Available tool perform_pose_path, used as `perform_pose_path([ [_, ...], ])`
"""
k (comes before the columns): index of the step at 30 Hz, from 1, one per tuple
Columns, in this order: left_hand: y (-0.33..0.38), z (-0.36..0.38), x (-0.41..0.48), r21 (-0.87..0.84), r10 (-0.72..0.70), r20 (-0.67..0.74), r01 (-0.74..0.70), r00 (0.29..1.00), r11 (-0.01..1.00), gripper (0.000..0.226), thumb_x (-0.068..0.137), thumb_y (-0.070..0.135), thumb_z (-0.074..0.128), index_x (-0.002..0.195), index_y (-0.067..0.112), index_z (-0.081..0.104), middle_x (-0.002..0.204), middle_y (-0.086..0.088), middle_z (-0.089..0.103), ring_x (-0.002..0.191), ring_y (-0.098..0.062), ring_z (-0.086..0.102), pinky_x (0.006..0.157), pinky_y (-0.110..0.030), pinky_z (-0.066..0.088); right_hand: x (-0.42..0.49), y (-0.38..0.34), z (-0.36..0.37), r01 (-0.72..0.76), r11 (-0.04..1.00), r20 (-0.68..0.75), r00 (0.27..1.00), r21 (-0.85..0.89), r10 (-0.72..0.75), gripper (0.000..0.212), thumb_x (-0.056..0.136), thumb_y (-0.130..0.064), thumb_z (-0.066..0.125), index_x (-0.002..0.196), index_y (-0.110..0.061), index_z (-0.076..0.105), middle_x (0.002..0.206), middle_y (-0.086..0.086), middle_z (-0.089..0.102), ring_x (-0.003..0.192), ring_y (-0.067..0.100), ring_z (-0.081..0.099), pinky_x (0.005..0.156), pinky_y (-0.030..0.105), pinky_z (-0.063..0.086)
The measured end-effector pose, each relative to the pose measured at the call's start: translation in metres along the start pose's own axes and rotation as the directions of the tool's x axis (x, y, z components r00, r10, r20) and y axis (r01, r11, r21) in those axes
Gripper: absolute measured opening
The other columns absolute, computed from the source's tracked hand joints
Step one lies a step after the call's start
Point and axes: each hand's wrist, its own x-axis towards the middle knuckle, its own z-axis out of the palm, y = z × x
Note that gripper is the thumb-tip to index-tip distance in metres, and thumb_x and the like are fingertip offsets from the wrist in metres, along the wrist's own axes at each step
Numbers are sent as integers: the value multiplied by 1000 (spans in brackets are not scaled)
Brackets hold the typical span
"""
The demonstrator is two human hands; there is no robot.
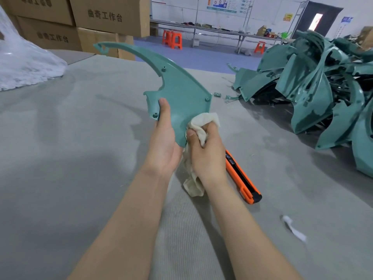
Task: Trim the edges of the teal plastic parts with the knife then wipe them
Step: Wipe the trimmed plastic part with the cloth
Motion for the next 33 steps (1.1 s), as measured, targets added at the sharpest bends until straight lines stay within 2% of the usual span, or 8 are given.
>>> perform_pose_path([
  [2,0,-1,2,-2,13,1,-13,1000,1000,61,98,53,31,132,8,53,123,-11,65,110,-23,64,93,-33,52,0,-2,-1,11,1000,57,998,21,-12,20,96,-14,56,90,-32,51,90,-10,62,81,-5,56,68,6,40],
  [6,2,-5,2,28,28,-43,-27,999,999,62,94,58,40,126,8,59,106,-4,73,97,-18,70,78,-27,57,-5,-2,4,-9,1000,178,984,-4,9,9,94,-14,58,103,-19,58,91,-6,64,91,11,61,82,26,48],
  [10,-1,-2,0,21,1,-3,-1,1000,1000,61,97,54,35,129,7,56,117,-10,68,106,-22,67,89,-32,54,-2,1,3,-26,997,40,999,-66,29,7,95,-22,58,98,-25,52,86,-16,59,81,3,58,69,11,43],
  [13,-4,0,1,22,-6,35,5,999,1000,61,99,52,28,132,7,53,124,-12,64,112,-23,64,97,-34,50,2,2,-2,-26,998,-21,999,-65,25,12,97,-22,56,93,-26,46,88,-12,58,80,-1,54,64,4,39],
  [18,0,-4,2,35,14,-16,-14,1000,999,60,97,55,36,127,9,58,112,-7,71,101,-19,69,87,-30,55,-2,0,1,-44,996,215,975,-79,60,9,95,-17,58,100,-22,52,93,-7,62,94,13,60,82,23,46],
  [25,-3,-2,3,-8,-9,21,9,1000,1000,60,100,50,27,134,7,51,127,-12,63,115,-24,61,101,-35,47,7,6,-2,-87,989,-32,996,-121,83,10,97,-25,55,92,-21,48,86,-8,58,74,-2,52,60,4,37],
  [31,-4,-3,5,-37,-12,29,13,1000,999,54,101,46,30,136,9,49,125,-11,64,111,-22,64,88,-31,55,10,3,-11,-86,995,-205,974,48,94,20,96,-25,56,78,-27,47,72,-15,52,62,-7,48,59,11,38],
  [33,-4,-5,6,-14,0,32,0,1000,1000,51,101,43,32,134,9,50,123,-10,66,109,-22,65,87,-31,56,11,3,-13,-89,991,-218,970,102,109,16,95,-25,57,81,-25,49,81,-8,56,71,0,50,70,25,45],
])
